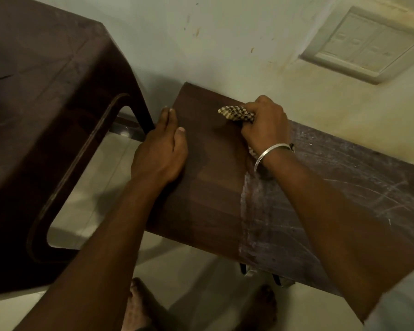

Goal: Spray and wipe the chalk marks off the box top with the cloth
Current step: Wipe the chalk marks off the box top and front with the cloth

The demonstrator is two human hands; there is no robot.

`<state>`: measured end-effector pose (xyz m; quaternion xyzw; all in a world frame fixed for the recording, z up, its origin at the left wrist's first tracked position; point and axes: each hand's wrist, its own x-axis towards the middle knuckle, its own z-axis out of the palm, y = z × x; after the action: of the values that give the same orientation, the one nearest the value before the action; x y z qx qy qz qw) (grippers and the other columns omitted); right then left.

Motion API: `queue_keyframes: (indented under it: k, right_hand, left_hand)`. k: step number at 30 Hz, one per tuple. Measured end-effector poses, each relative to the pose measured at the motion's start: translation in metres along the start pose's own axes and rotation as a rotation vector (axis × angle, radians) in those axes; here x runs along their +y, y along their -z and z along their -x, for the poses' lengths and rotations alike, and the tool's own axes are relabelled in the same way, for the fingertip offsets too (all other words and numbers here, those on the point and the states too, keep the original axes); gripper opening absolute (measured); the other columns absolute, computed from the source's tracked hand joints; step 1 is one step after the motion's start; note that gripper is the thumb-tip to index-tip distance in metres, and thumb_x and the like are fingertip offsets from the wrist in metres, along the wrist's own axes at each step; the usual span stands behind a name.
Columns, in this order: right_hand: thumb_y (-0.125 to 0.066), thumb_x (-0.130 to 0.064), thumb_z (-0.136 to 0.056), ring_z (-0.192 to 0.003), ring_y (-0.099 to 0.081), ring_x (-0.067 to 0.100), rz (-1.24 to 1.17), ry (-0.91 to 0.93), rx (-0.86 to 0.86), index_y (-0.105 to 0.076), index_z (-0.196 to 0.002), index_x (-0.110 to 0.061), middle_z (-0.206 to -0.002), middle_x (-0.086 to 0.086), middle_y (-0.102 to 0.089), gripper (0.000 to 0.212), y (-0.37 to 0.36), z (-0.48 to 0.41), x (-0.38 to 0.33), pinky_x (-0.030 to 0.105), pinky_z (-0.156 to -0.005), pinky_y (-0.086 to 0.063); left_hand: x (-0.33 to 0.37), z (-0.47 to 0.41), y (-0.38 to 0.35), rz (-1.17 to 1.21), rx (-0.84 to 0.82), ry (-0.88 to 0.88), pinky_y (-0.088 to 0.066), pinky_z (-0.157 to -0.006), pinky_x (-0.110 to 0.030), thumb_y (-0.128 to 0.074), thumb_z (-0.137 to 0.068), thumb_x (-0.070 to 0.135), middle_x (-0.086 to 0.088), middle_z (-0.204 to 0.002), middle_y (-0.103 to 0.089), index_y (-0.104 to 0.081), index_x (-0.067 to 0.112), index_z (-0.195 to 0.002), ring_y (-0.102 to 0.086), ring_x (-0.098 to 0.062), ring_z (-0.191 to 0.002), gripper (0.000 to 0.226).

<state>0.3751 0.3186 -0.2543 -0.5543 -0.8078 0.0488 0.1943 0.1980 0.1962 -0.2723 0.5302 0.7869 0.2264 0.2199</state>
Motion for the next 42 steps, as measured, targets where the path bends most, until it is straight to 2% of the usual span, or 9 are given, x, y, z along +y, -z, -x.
queue_keyframes:
  k: [4,7,11,17,23,28,35,39,42]
  right_hand:
    - [-0.058,-0.009,-0.081,-0.103,-0.057,0.031,0.018,-0.076,-0.019,-0.071,-0.105,-0.022,-0.108,0.006,-0.061,0.03,0.001,-0.023,0.0,0.033,-0.072,-0.042]
    - [-0.061,-0.009,-0.081,-0.098,-0.058,0.029,-0.011,-0.075,-0.016,-0.072,-0.103,-0.022,-0.103,0.006,-0.061,0.028,0.001,-0.003,0.002,0.029,-0.069,-0.039]
    - [-0.064,-0.008,-0.075,-0.085,-0.058,0.024,-0.054,0.037,-0.017,-0.073,-0.102,-0.028,-0.09,0.0,-0.06,0.035,0.007,0.025,0.01,0.026,-0.064,-0.038]
    - [-0.058,-0.008,-0.078,-0.105,-0.057,0.03,0.013,-0.103,-0.035,-0.071,-0.103,-0.025,-0.108,0.005,-0.061,0.033,0.001,-0.02,0.009,0.033,-0.073,-0.044]
    - [-0.064,-0.01,-0.078,-0.098,-0.058,0.027,-0.021,-0.025,-0.038,-0.072,-0.103,-0.024,-0.102,0.005,-0.063,0.03,0.004,0.012,0.011,0.03,-0.071,-0.043]
    - [-0.06,-0.012,-0.075,-0.11,-0.058,0.029,-0.02,-0.18,-0.041,-0.07,-0.107,-0.027,-0.115,0.002,-0.065,0.037,0.01,-0.023,0.01,0.036,-0.086,-0.049]
    - [-0.064,-0.011,-0.078,-0.1,-0.058,0.027,-0.007,-0.073,-0.068,-0.071,-0.103,-0.024,-0.104,0.004,-0.062,0.029,0.01,0.019,0.005,0.032,-0.074,-0.045]
    - [-0.06,-0.012,-0.077,-0.101,-0.059,0.03,0.017,-0.123,-0.094,-0.072,-0.094,-0.019,-0.105,0.008,-0.063,0.022,0.018,-0.007,0.006,0.029,-0.069,-0.041]
    - [-0.061,-0.012,-0.079,-0.107,-0.056,0.027,-0.029,-0.144,-0.106,-0.069,-0.105,-0.02,-0.113,0.006,-0.061,0.028,0.018,0.01,0.0,0.029,-0.076,-0.043]
  left_hand:
    - [-0.002,0.005,-0.005,-0.118,0.051,-0.055,-0.035,-0.111,-0.048,-0.02,-0.106,0.039,-0.004,-0.167,-0.009,-0.014,0.015,-0.159,-0.038,-0.031,-0.14,0.058]
    - [-0.003,0.006,-0.007,-0.117,0.052,-0.054,-0.035,-0.112,-0.048,-0.019,-0.106,0.039,-0.004,-0.167,-0.009,-0.014,0.015,-0.158,-0.037,-0.031,-0.141,0.058]
    - [-0.001,0.006,-0.006,-0.116,0.048,-0.044,-0.035,-0.112,-0.05,-0.019,-0.106,0.039,-0.002,-0.167,-0.007,-0.013,0.016,-0.159,-0.036,-0.032,-0.141,0.057]
    - [0.001,0.011,-0.004,-0.077,0.03,-0.03,-0.031,-0.112,-0.047,-0.019,-0.107,0.039,0.001,-0.167,-0.004,-0.01,0.018,-0.159,-0.026,-0.028,-0.147,0.057]
    - [0.001,0.009,-0.007,-0.105,0.043,-0.019,-0.035,-0.109,-0.048,-0.017,-0.107,0.041,0.004,-0.167,-0.001,-0.007,0.02,-0.159,-0.031,-0.027,-0.144,0.058]
    - [0.001,0.012,-0.005,-0.081,0.05,-0.036,-0.031,-0.112,-0.046,-0.019,-0.107,0.038,0.003,-0.167,-0.004,-0.01,0.019,-0.159,-0.028,-0.025,-0.146,0.056]
    - [-0.001,0.011,-0.007,-0.107,0.039,-0.032,-0.032,-0.112,-0.05,-0.018,-0.106,0.039,0.004,-0.167,-0.004,-0.011,0.02,-0.159,-0.028,-0.028,-0.146,0.057]
    - [-0.001,0.011,-0.006,-0.101,0.05,-0.053,-0.03,-0.114,-0.051,-0.018,-0.106,0.038,0.002,-0.167,-0.007,-0.014,0.018,-0.159,-0.028,-0.028,-0.146,0.057]
    - [0.001,0.011,-0.006,-0.103,0.06,-0.05,-0.031,-0.113,-0.051,-0.019,-0.106,0.038,0.001,-0.167,-0.008,-0.015,0.018,-0.159,-0.029,-0.029,-0.146,0.057]
